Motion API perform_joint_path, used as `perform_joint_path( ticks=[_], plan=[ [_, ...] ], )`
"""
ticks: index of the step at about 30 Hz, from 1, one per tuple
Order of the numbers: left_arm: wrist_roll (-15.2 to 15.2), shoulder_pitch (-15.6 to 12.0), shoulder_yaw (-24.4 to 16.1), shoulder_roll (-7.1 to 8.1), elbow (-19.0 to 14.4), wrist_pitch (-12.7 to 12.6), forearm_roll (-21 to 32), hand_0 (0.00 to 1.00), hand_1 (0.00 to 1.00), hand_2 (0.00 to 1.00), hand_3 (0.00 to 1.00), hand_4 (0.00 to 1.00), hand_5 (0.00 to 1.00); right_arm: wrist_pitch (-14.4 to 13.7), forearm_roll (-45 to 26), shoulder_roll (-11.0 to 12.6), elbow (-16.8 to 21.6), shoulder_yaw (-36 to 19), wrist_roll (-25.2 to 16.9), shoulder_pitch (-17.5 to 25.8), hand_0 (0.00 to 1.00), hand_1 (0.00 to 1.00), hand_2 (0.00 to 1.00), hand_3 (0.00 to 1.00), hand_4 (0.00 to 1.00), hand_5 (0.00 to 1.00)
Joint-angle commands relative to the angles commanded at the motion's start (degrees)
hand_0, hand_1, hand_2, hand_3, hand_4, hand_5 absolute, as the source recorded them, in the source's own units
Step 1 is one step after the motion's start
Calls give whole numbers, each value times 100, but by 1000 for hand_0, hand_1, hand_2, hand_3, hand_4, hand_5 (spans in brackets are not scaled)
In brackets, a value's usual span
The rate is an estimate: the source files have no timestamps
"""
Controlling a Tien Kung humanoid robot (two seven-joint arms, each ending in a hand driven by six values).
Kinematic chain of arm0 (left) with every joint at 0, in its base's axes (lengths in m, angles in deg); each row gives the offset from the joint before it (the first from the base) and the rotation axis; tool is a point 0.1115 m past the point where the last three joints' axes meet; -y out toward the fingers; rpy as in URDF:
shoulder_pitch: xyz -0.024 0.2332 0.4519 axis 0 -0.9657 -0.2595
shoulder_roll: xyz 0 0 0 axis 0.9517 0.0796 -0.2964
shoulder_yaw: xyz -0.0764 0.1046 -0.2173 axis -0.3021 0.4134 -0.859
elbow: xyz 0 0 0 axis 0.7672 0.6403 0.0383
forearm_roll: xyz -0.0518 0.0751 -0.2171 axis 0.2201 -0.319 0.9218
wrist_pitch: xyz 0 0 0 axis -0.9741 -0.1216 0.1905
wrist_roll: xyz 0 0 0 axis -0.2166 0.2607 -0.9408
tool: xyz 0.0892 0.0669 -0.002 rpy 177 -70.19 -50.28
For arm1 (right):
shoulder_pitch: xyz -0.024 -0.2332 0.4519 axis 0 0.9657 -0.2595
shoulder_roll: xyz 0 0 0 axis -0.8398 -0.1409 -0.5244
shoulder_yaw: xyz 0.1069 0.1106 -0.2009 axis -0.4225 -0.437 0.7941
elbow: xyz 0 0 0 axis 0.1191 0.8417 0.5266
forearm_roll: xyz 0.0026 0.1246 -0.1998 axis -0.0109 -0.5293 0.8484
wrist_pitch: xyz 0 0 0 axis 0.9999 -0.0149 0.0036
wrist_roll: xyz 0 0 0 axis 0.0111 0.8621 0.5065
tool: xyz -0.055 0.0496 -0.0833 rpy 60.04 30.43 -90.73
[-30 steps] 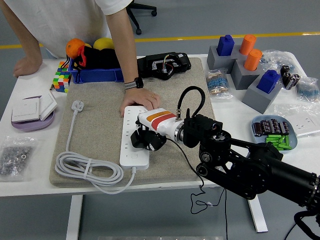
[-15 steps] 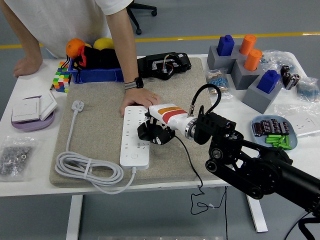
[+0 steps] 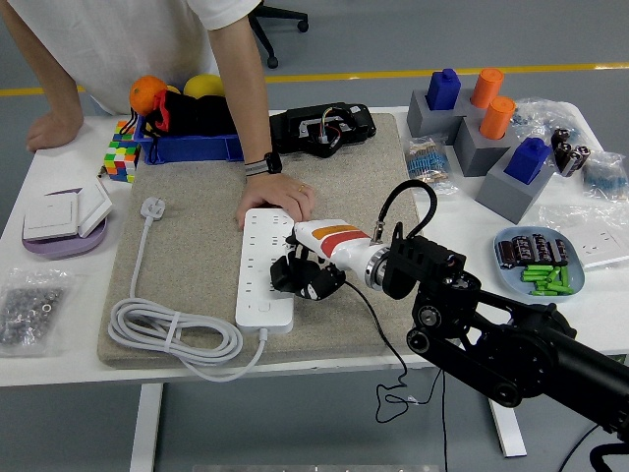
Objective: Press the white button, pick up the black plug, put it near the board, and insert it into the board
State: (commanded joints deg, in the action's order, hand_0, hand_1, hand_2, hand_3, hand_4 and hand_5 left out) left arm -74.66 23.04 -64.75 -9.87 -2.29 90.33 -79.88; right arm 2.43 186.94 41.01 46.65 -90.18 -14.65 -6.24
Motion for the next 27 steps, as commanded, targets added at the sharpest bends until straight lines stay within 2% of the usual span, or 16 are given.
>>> perform_joint_path(
  ticks=[27],
  plan=[
    [-5, -2, -12, -3, 0, 9, -32, 621, 624, 630, 687, 517, 376, -45, 53, -123, -224, 7, -62, -61, 410, 364, 450, 482, 778, 2]
  ],
)
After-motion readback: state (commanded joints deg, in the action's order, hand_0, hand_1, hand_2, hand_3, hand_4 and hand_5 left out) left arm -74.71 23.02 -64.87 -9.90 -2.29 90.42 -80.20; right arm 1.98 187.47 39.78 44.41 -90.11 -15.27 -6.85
